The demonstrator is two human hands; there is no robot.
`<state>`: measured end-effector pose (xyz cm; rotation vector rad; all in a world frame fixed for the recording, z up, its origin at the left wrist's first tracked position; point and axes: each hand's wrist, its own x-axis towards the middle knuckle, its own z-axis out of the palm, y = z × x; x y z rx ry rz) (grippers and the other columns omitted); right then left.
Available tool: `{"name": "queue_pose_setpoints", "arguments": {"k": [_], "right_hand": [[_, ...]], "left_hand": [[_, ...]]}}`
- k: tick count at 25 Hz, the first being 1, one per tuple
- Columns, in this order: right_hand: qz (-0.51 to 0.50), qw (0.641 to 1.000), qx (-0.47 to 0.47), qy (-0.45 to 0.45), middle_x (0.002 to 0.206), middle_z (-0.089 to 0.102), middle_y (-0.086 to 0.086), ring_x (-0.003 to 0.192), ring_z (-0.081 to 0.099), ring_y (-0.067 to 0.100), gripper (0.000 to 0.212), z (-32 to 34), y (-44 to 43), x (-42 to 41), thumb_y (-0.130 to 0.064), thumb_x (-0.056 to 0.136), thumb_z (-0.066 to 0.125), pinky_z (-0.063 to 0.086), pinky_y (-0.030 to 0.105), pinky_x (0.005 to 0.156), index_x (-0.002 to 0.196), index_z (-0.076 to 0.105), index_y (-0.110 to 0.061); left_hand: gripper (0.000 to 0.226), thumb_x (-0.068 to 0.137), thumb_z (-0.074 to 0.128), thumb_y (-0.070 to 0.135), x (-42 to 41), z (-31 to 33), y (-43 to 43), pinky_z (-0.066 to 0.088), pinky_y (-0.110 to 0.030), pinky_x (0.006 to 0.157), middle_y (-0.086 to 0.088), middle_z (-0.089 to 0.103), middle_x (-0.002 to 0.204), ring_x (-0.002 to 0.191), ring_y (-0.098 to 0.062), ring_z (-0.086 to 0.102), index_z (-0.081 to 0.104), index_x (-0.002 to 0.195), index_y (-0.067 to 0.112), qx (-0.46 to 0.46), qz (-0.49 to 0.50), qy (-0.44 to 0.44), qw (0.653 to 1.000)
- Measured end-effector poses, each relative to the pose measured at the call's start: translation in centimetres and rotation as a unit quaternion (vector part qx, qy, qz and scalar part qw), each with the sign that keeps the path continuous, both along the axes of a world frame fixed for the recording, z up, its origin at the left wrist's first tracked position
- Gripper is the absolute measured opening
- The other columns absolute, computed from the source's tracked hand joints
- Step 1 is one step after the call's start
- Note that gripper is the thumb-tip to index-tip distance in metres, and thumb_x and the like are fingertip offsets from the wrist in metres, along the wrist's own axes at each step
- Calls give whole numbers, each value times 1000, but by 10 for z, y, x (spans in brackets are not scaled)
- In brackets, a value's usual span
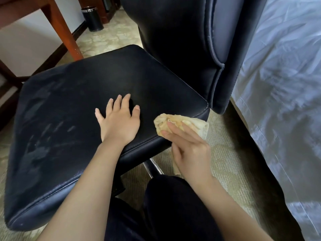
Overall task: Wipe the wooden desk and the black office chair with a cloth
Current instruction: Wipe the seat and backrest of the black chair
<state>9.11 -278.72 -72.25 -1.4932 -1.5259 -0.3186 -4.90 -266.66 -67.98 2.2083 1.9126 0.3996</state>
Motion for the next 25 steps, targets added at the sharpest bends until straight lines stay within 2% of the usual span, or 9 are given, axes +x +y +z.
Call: {"name": "queue_pose_setpoints", "arguments": {"k": [4,7,10,13,15,17,19,23,25], "right_hand": [[-49,998,-27,10,111,69,-3,105,65,24,42,1,6,9,10,68,71,52,25,79,97,75,-20],[-83,995,-44,15,110,70,-2,101,66,24,45,5,14,31,13,65,69,44,20,76,98,75,-19],[-99,994,-46,23,100,73,0,87,68,23,45,13,24,42,14,67,65,44,21,68,97,75,-18],[-117,986,-74,90,81,71,6,72,65,29,39,25,37,42,10,73,56,50,31,62,93,74,-17],[-163,973,-110,122,73,66,4,68,62,30,34,37,49,39,5,77,52,42,29,57,90,73,-19],[-192,963,-162,99,74,64,3,72,60,27,34,46,59,29,-1,82,50,31,28,58,93,73,-24],[-183,957,-221,48,73,61,2,70,55,26,33,53,63,13,-7,84,50,28,28,59,98,72,-28],[-84,959,-266,-51,74,62,-2,71,56,24,33,59,46,-38,-14,83,49,31,26,57,101,68,-33],[-13,957,-262,-121,76,61,-6,65,54,19,30,58,30,-65,-16,81,49,35,24,50,98,67,-33]], "left_hand": [[49,98,26,49,0,7,3,-12,-47,113,6,13,159,146,-15,-1,28,146,35,-40,-27,-46,998],[48,98,35,45,-10,13,-3,-9,-43,114,6,15,158,146,-15,1,31,144,34,-54,-65,-75,994],[50,96,35,47,-36,15,-19,-10,-45,114,9,13,158,146,-13,-2,27,145,38,-34,-88,-33,995],[53,93,32,51,-84,14,-38,-10,-46,113,11,13,158,145,-11,-2,26,145,40,8,-58,17,998],[53,93,33,52,-118,11,-51,-7,-50,113,10,15,158,146,-13,1,28,144,39,34,-8,32,999],[51,94,34,49,-148,6,-64,-4,-54,112,6,16,158,146,-17,3,30,144,36,53,55,24,997],[48,97,34,43,-163,1,-71,-2,-57,112,4,17,158,146,-20,5,31,144,33,65,110,-16,992],[47,100,32,33,-157,-14,-82,-3,-52,114,3,12,159,146,-17,1,27,146,29,74,153,-109,979],[47,101,30,31,-149,-19,-86,-3,-48,116,5,10,159,146,-14,0,24,148,29,70,167,-163,970]]}}
